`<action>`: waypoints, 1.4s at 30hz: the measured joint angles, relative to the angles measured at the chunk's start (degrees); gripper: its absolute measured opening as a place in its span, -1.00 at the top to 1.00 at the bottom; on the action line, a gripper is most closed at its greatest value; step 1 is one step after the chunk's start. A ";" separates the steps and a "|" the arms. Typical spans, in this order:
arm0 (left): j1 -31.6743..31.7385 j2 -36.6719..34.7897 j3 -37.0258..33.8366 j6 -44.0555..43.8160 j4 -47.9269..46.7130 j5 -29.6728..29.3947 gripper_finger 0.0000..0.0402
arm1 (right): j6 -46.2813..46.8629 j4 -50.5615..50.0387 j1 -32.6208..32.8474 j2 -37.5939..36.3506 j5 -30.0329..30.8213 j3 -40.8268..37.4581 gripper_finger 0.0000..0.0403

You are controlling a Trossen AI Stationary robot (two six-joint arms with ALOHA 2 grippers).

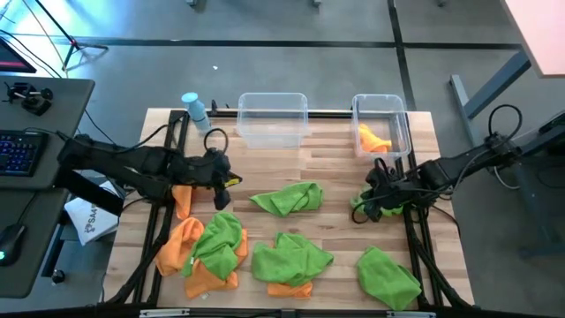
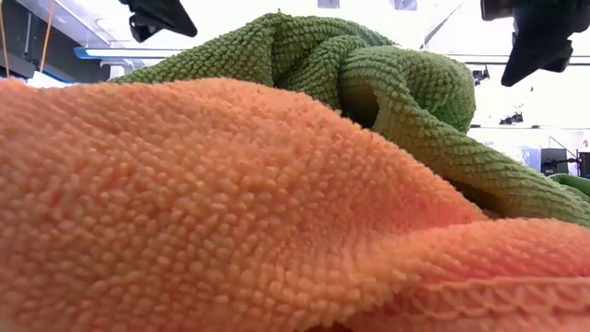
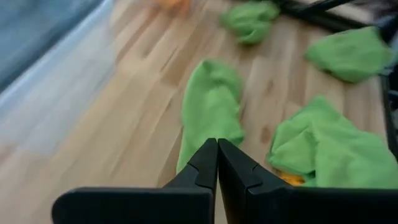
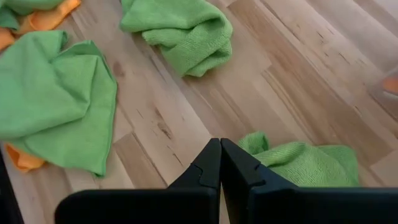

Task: Sort microfiber towel by color & place in baskets
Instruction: Put the green towel into the left transparent bin

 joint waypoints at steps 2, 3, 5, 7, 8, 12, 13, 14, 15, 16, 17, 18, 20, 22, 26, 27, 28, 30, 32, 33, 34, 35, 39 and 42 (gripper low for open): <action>-0.15 2.53 3.80 -6.17 -6.05 -1.07 1.00 | -1.07 0.02 0.00 -0.74 0.00 0.17 1.00; -0.39 3.59 5.41 -9.85 -8.55 -1.22 1.00 | -1.72 0.34 0.00 -1.20 0.04 0.24 1.00; -0.79 5.49 7.91 -17.86 -13.05 -1.06 1.00 | -3.32 0.38 -0.01 -1.97 0.07 0.26 1.00; -0.81 7.03 9.28 -25.79 -16.55 0.67 1.00 | -4.82 0.34 -0.02 -2.51 0.07 0.26 1.00; -0.81 7.54 9.41 -29.04 -17.94 2.26 1.00 | -5.48 0.34 -0.02 -2.76 0.07 0.26 1.00; -0.84 9.19 9.19 -38.02 -22.18 10.47 1.00 | -8.99 0.32 -0.02 -3.30 0.12 0.28 1.00; -1.11 9.68 9.19 -39.88 -23.42 11.58 1.00 | -9.52 0.31 -0.02 -3.33 0.18 0.28 1.00; -1.44 10.16 9.19 -41.74 -24.61 12.20 1.00 | -10.47 0.30 -0.02 -3.34 0.20 0.28 1.00; -1.78 10.74 9.17 -44.19 -25.72 12.36 1.00 | -11.16 0.30 -0.02 -3.32 0.18 0.28 1.00; -2.05 11.29 9.17 -47.36 -26.62 12.36 1.00 | -11.88 0.28 -0.02 -3.33 0.20 0.28 1.00; -2.44 11.80 9.17 -51.24 -27.32 12.44 1.00 | -12.31 0.28 -0.02 -3.32 0.19 0.28 1.00; -2.89 12.49 9.17 -54.65 -27.85 12.50 1.00 | -12.72 0.28 -0.02 -3.32 0.17 0.28 1.00; -3.48 13.95 9.17 -58.74 -28.26 13.18 1.00 | -13.72 0.28 -0.02 -3.32 -0.19 0.30 1.00; -3.94 15.65 9.17 -60.60 -28.28 13.73 1.00 | -14.92 0.28 -0.02 -3.32 -0.73 0.30 1.00; -4.70 19.86 9.17 -63.05 -28.28 16.30 0.97 | -16.62 0.27 -0.02 -3.32 -2.15 0.32 1.00; -4.94 21.04 9.17 -63.53 -28.23 17.40 0.96 | -16.87 0.26 -0.02 -3.32 -2.88 0.32 1.00; -5.24 22.28 9.17 -63.94 -28.19 18.44 0.94 | -16.91 0.26 -0.02 -3.32 -3.38 0.34 1.00; -5.85 24.50 9.16 -64.35 -28.21 20.33 0.89 | -16.93 0.24 -0.02 -3.32 -3.99 0.34 1.00; -6.41 26.63 9.15 -64.46 -28.16 22.16 0.84 | -16.97 0.24 -0.02 -3.32 -4.37 0.34 1.00; -6.59 27.61 9.15 -64.47 -28.17 22.87 0.81 | -17.13 0.24 -0.02 -3.32 -4.51 0.34 1.00; -6.88 28.54 9.15 -64.47 -28.17 23.44 0.77 | -17.31 0.24 -0.02 -3.32 -4.52 0.34 1.00; -7.09 29.40 9.15 -64.45 -28.15 24.03 0.74 | -17.45 0.24 -0.02 -3.32 -4.52 0.34 1.00; -8.07 32.28 9.15 -63.55 -27.56 24.74 0.60 | -17.59 0.26 -0.02 -3.32 -4.61 0.34 1.00; -8.70 33.64 9.15 -63.94 -26.24 26.79 0.53 | -17.57 0.25 -0.02 -3.32 -5.10 0.34 1.00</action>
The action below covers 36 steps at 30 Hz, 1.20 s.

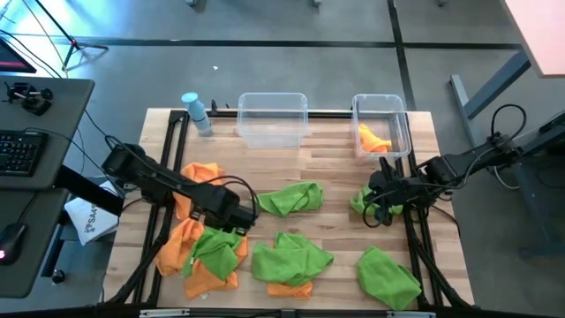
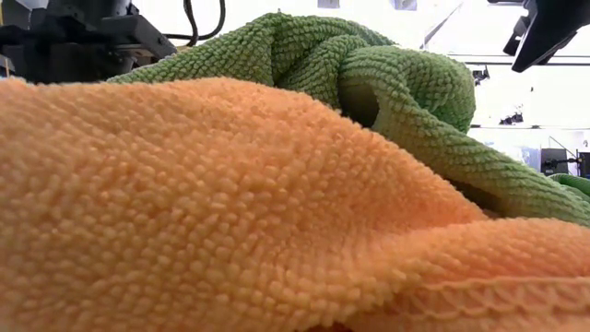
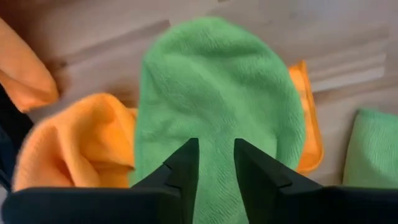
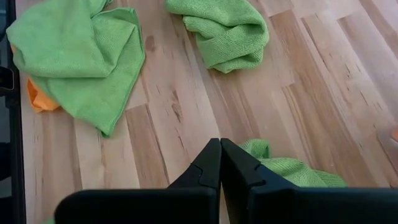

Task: Sort microfiber towel by color & place in baskets
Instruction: Put the green towel into the left transparent bin

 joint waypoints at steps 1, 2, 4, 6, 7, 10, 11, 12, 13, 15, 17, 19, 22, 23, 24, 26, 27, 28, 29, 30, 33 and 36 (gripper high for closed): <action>-0.13 0.29 0.00 -0.29 0.57 0.54 0.51 | -0.01 0.01 0.00 0.00 -0.16 0.00 1.00; -0.31 0.56 -0.01 -0.49 0.98 0.94 0.50 | -0.02 0.01 0.00 0.00 -0.45 0.00 1.00; -0.65 1.28 -0.01 -0.62 1.76 1.46 0.48 | -0.02 0.01 0.00 0.00 -0.64 0.00 1.00; -1.03 2.00 0.00 -1.25 2.43 1.80 0.48 | -0.02 0.01 0.00 0.02 -0.67 0.00 1.00; -1.16 2.32 -0.02 -1.52 2.83 2.01 0.48 | 0.01 0.01 0.00 0.00 -0.65 0.00 1.00; -1.38 3.18 -0.01 -1.75 4.08 2.64 0.48 | 0.01 0.05 0.00 0.02 -0.65 0.00 1.00; -1.38 3.38 -0.02 -1.64 4.49 3.07 0.48 | 0.01 0.07 0.00 0.02 -0.66 0.00 1.00; -1.38 3.54 -0.02 -1.55 4.83 3.49 0.48 | 0.01 0.07 0.00 0.02 -0.66 0.00 1.00; -1.38 3.71 -0.02 -1.56 4.95 4.01 0.48 | 0.01 0.09 0.00 0.02 -0.65 0.00 1.00; -1.38 3.90 -0.02 -1.56 4.67 5.39 0.51 | 0.01 0.21 0.00 0.02 -0.65 0.00 1.00; -1.38 3.86 -0.02 -1.60 4.76 6.55 0.58 | 0.01 0.34 0.00 0.02 -0.65 0.00 1.00; -1.38 3.85 -0.02 -1.52 4.69 7.03 0.70 | 0.01 0.45 0.00 0.02 -0.65 0.00 1.00; -1.38 3.85 -0.02 0.20 4.48 7.03 0.93 | 0.03 0.51 0.00 0.02 -0.65 0.00 1.00; -1.38 3.85 -0.02 1.04 4.38 7.01 0.96 | 0.01 0.51 0.00 0.02 -0.65 0.00 1.00; -1.38 3.85 -0.02 1.77 4.41 7.01 0.97 | 0.02 0.51 0.00 0.02 -0.65 0.00 1.00; -1.36 3.55 -0.02 3.45 4.28 7.32 0.97 | 0.01 0.51 0.00 0.02 -0.65 0.00 1.00; -1.36 3.18 -0.02 3.91 3.94 7.44 0.98 | 0.02 0.51 0.00 0.02 -0.65 0.00 1.00; -1.36 2.58 -0.02 3.99 3.46 7.44 0.99 | 0.01 0.51 0.00 0.02 -0.64 0.00 1.00; -1.36 1.87 -0.02 3.97 2.99 7.42 0.99 | 0.02 0.50 0.00 0.02 -0.63 0.00 1.00; -1.36 0.94 0.12 3.93 2.10 7.38 0.99 | 0.01 0.51 0.00 0.02 -0.54 0.00 1.00; -1.60 -2.34 2.12 2.97 -0.59 4.42 1.00 | 0.22 0.51 0.00 0.02 0.30 0.00 1.00; -2.27 -6.95 5.47 2.91 -2.61 -1.73 1.00 | 1.29 0.51 0.00 0.02 1.84 0.00 1.00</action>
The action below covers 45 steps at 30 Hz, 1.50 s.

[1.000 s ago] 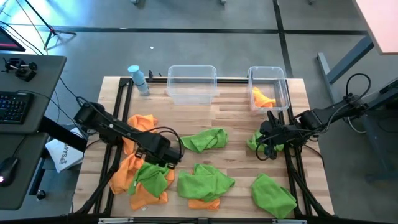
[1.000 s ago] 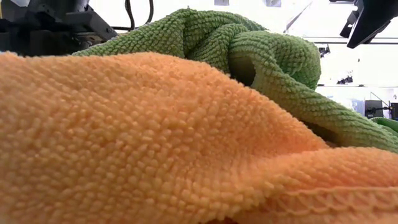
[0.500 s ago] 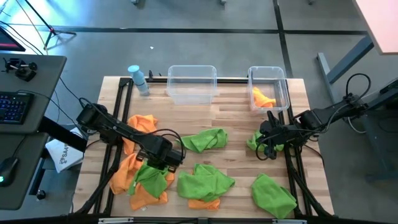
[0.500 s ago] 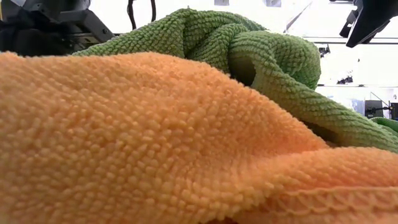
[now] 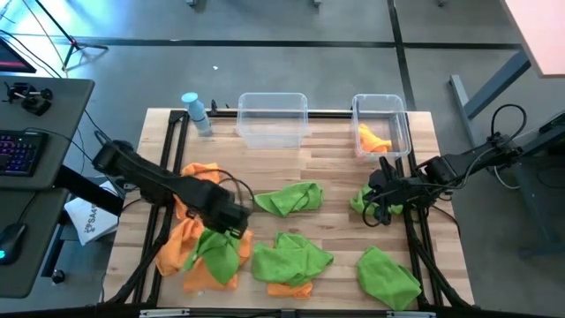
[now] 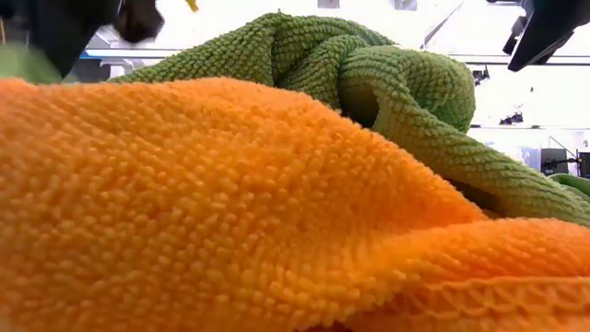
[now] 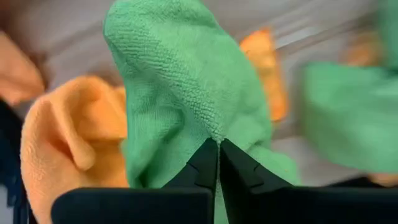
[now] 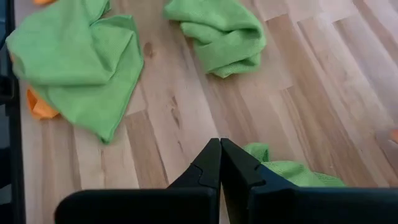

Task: Sort microfiber towel by color & place in baskets
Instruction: Put the green towel into the left transparent bin

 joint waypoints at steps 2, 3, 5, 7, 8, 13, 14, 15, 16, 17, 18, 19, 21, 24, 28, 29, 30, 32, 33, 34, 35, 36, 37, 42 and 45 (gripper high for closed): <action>-0.46 -3.00 2.37 0.03 -1.10 -4.70 1.00 | 1.30 -0.02 -0.01 0.00 0.76 0.00 1.00; -0.70 -4.52 3.53 0.05 -1.58 -6.68 1.00 | 1.86 0.01 -0.02 0.00 0.96 0.00 1.00; -1.14 -7.24 5.78 0.10 -2.81 -9.61 1.00 | 2.82 -0.04 -0.02 0.00 1.44 0.00 1.00; -1.57 -9.25 7.60 1.89 -4.53 -12.00 1.00 | 4.27 0.00 -0.02 0.00 2.53 0.00 1.00; -1.81 -10.06 8.20 3.61 -4.91 -13.02 1.00 | 5.07 0.00 -0.02 0.00 3.35 0.00 1.00; -2.09 -13.53 10.66 13.63 -5.07 -16.86 1.00 | 8.46 1.05 -0.02 0.00 7.17 0.00 1.00; -2.06 -14.12 11.11 15.30 -5.08 -18.16 1.00 | 8.64 1.32 -0.02 0.03 7.85 0.00 1.00; -2.02 -14.67 11.53 16.89 -5.12 -19.79 1.00 | 8.62 1.74 -0.02 0.07 8.14 0.00 1.00; -1.78 -15.21 11.92 18.50 -5.10 -21.47 1.00 | 8.62 2.28 -0.02 0.09 8.44 0.00 1.00; -1.42 -15.82 12.29 19.93 -5.03 -22.89 1.00 | 8.62 2.63 -0.02 0.11 8.75 0.01 1.00; -0.98 -16.44 12.73 21.28 -5.10 -24.26 1.00 | 8.66 3.02 -0.02 0.11 9.28 0.00 1.00; -0.47 -17.09 13.22 22.73 -5.07 -25.61 1.00 | 8.82 3.54 -0.02 0.11 10.03 0.00 1.00; 0.83 -18.30 14.13 25.78 -5.08 -28.37 1.00 | 8.93 4.24 -0.02 0.11 11.57 0.02 1.00; 3.51 -19.62 15.69 31.21 -4.97 -33.56 1.00 | 8.56 5.30 -0.04 0.11 13.59 0.02 1.00; 8.57 -21.02 18.26 40.83 -3.45 -37.96 1.00 | 10.01 5.56 -0.04 0.11 15.46 0.02 1.00; 9.98 -21.27 18.78 43.76 -2.14 -38.52 1.00 | 10.27 5.57 -0.04 0.11 15.78 0.02 1.00; 11.35 -21.43 19.21 46.55 -0.59 -38.92 1.00 | 10.57 5.55 -0.04 0.11 15.91 0.02 1.00; 14.18 -21.59 19.69 52.43 3.34 -39.13 1.00 | 11.16 5.55 -0.17 0.11 16.21 0.02 1.00; 15.73 -21.61 19.82 55.47 5.64 -39.17 1.00 | 11.44 5.55 -0.27 0.11 16.21 0.02 1.00; 17.29 -21.59 19.86 58.74 8.28 -39.15 1.00 | 11.70 5.55 -0.35 0.11 16.23 0.02 1.00; 18.91 -21.59 19.86 62.26 10.97 -39.15 1.00 | 11.90 5.55 -0.53 0.11 16.22 0.02 1.00; 20.52 -21.57 19.86 65.46 13.57 -39.17 1.00 | 11.90 5.55 -0.67 0.11 16.22 0.02 1.00; 22.17 -21.47 19.86 68.59 16.29 -39.19 1.00 | 11.90 5.55 -0.84 0.11 16.22 0.02 1.00; 30.61 -20.34 19.88 80.33 31.21 -39.06 1.00 | 11.90 5.57 -1.74 0.11 16.23 0.02 1.00; 35.46 -19.60 19.88 85.83 39.21 -38.47 1.00 | 11.88 5.57 -2.32 0.13 16.24 0.02 1.00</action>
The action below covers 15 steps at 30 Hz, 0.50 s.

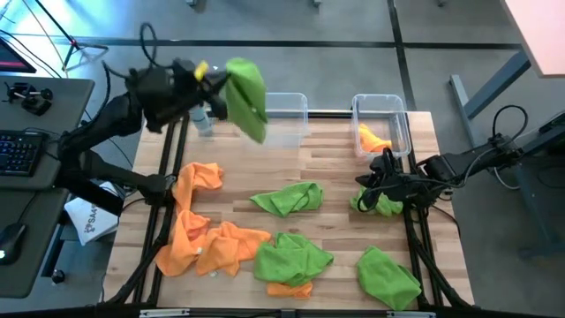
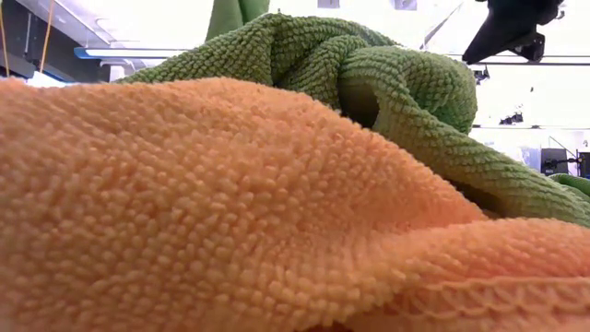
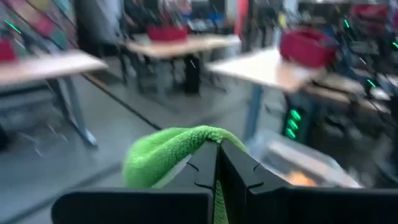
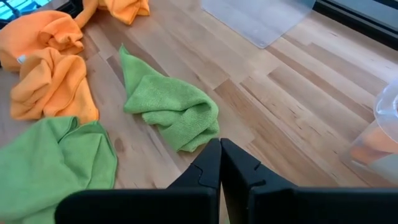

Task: Sort microfiber towel by color & place in baskets
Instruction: Put the green towel into the left transparent bin

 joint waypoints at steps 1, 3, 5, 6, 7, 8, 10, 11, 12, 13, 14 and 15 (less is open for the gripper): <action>1.59 0.42 0.01 1.24 2.27 0.36 1.00 | 0.00 -0.01 -0.20 0.00 0.01 0.00 1.00; 4.57 1.60 0.04 1.82 6.10 2.06 1.00 | 0.00 0.01 -0.54 0.02 0.01 0.00 1.00; 7.48 3.34 0.04 1.66 9.10 5.24 1.00 | 0.00 0.05 -0.88 0.02 0.01 -0.04 1.00; 8.76 4.27 0.04 1.38 10.21 7.30 1.00 | 0.00 0.02 -0.89 0.02 0.01 -0.06 1.00; 9.99 5.34 0.04 1.10 11.16 9.45 1.00 | 0.00 0.02 -0.89 0.02 0.02 -0.08 1.00; 11.05 6.46 0.04 0.87 12.17 11.50 1.00 | 0.00 0.02 -0.89 0.02 0.03 -0.09 1.00; 12.94 8.78 0.04 0.27 13.23 14.41 1.00 | 0.00 0.02 -0.87 0.02 0.03 -0.11 1.00; 13.73 9.88 0.02 -0.28 13.51 15.05 1.00 | 0.00 0.04 -0.87 0.02 0.03 -0.11 1.00; 14.35 10.96 -0.02 -0.83 13.79 15.41 1.00 | 0.00 0.02 -0.87 0.02 0.03 -0.13 1.00; 14.79 11.99 -0.02 -1.65 14.13 15.84 1.00 | 0.00 0.02 -0.87 0.02 0.03 -0.13 1.00; 15.26 12.86 -0.02 -2.34 14.46 16.38 1.00 | 0.00 0.02 -0.87 0.04 0.03 -0.13 1.00; 15.62 13.61 -0.02 -3.21 14.53 16.82 1.00 | 0.00 0.02 -0.87 0.04 0.03 -0.13 1.00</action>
